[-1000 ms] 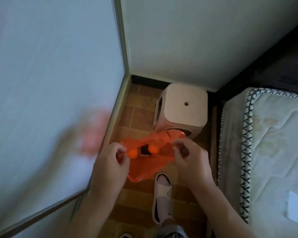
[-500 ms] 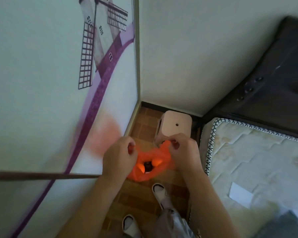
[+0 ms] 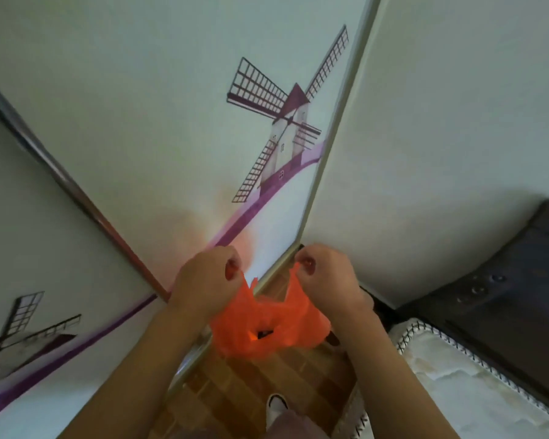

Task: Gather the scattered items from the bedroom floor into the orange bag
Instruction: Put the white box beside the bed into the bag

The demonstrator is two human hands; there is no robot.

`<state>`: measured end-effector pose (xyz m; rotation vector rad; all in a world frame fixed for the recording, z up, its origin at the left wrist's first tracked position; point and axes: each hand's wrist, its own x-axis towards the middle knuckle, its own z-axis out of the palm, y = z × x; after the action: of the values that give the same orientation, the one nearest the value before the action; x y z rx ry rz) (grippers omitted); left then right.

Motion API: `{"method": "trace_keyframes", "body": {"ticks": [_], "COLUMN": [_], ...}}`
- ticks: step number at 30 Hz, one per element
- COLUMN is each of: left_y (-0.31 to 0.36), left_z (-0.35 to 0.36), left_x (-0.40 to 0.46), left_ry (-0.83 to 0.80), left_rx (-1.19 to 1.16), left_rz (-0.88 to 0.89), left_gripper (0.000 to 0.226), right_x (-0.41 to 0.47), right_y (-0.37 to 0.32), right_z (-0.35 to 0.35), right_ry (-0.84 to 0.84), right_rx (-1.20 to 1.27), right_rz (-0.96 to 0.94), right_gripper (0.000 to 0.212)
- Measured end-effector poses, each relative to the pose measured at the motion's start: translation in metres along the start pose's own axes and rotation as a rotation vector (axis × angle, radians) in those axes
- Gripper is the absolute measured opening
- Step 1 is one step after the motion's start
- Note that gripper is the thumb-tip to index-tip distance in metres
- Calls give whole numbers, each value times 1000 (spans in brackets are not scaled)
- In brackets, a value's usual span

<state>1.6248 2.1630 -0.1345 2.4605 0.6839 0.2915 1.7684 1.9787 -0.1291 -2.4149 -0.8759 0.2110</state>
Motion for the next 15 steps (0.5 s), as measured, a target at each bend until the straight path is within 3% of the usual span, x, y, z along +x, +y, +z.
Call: {"method": "trace_keyframes", "body": {"ticks": [15], "left_y": [-60], "left_z": [-81], "left_x": [-101], "left_ry": [350], "left_rx": [-34], "left_rz": [-367], "left_gripper": [12], "right_x": [41], "right_y": [-132], "right_z": [34], "right_ry": [-244], "right_rx": [19], "right_rz": [-510], "right_gripper": [16]}}
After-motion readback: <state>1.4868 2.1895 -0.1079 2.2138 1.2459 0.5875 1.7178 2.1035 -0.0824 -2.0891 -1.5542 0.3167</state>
